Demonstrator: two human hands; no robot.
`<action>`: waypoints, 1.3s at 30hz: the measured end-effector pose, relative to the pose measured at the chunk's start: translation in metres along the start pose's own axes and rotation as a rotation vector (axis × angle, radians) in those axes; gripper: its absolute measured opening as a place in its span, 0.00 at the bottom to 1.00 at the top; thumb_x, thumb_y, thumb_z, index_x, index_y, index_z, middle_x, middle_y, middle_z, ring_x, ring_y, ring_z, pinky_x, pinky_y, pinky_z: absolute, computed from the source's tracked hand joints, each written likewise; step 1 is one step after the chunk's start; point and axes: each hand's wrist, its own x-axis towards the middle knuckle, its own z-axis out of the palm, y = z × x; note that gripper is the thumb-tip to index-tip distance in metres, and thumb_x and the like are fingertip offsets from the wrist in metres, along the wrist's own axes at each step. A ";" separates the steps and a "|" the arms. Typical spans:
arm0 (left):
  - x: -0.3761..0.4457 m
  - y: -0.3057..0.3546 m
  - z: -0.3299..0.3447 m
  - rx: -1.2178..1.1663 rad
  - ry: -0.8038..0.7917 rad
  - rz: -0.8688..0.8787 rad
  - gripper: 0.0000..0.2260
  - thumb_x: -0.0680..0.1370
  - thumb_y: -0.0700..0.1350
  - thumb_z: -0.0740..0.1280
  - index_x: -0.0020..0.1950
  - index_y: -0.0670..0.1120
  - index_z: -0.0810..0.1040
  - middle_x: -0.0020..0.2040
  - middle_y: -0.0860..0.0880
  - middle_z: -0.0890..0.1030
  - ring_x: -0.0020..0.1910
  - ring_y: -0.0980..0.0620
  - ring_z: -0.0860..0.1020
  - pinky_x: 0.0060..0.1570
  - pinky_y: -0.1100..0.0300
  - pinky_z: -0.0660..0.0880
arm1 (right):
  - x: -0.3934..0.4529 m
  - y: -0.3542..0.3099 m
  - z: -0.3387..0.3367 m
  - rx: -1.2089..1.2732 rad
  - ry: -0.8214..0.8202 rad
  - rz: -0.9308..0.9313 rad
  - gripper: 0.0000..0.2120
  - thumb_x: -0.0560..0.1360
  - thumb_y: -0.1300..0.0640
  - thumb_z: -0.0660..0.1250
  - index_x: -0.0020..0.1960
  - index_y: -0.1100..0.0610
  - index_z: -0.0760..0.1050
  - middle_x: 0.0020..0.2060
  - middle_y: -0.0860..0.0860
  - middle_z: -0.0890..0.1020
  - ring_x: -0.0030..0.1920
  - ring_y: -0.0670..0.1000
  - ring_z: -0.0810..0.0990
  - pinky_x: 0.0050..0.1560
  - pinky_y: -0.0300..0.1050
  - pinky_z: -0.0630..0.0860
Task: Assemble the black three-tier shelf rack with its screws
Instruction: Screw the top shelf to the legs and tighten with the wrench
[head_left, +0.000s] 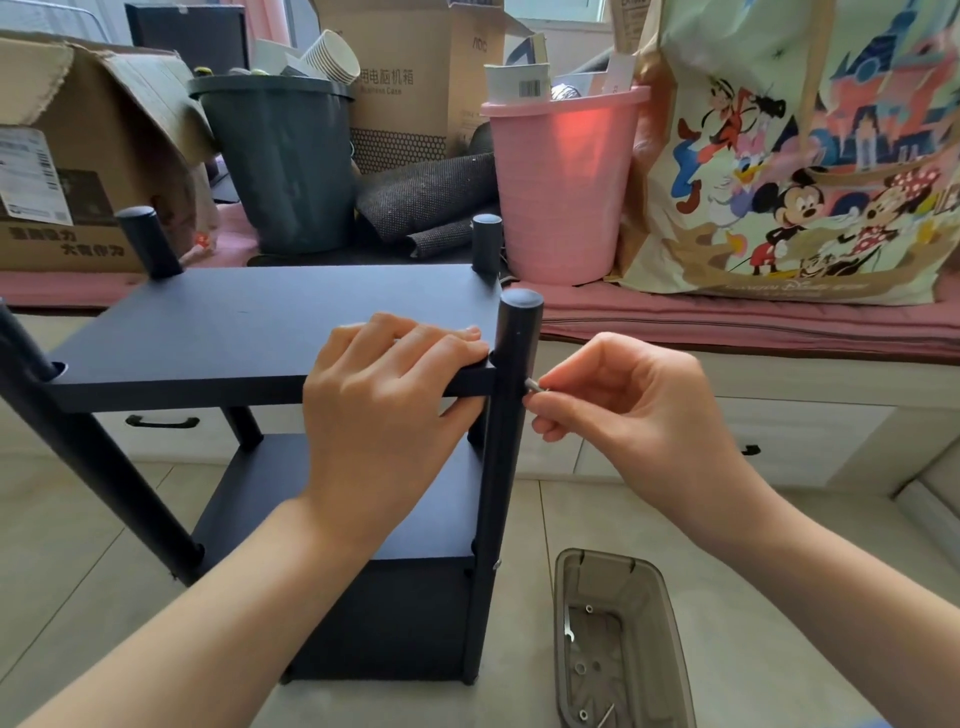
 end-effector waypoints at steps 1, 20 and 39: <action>0.000 0.000 0.000 -0.002 -0.002 -0.001 0.05 0.77 0.47 0.75 0.47 0.45 0.87 0.44 0.51 0.87 0.45 0.45 0.85 0.46 0.51 0.77 | 0.001 0.000 -0.001 0.000 -0.005 0.008 0.05 0.71 0.68 0.74 0.42 0.62 0.80 0.35 0.55 0.85 0.35 0.52 0.85 0.39 0.39 0.81; -0.001 0.001 -0.001 -0.035 -0.013 -0.037 0.05 0.75 0.44 0.78 0.47 0.44 0.88 0.44 0.50 0.87 0.45 0.44 0.85 0.42 0.49 0.80 | 0.001 0.002 0.005 -0.037 0.065 0.020 0.02 0.72 0.63 0.74 0.43 0.59 0.83 0.34 0.51 0.85 0.31 0.47 0.81 0.35 0.36 0.77; -0.002 0.001 -0.001 -0.032 -0.011 -0.043 0.05 0.74 0.44 0.78 0.48 0.44 0.87 0.44 0.50 0.87 0.45 0.44 0.85 0.41 0.48 0.80 | -0.004 -0.001 0.013 -0.291 0.160 -0.034 0.07 0.73 0.54 0.75 0.40 0.57 0.81 0.31 0.47 0.84 0.30 0.46 0.83 0.36 0.37 0.78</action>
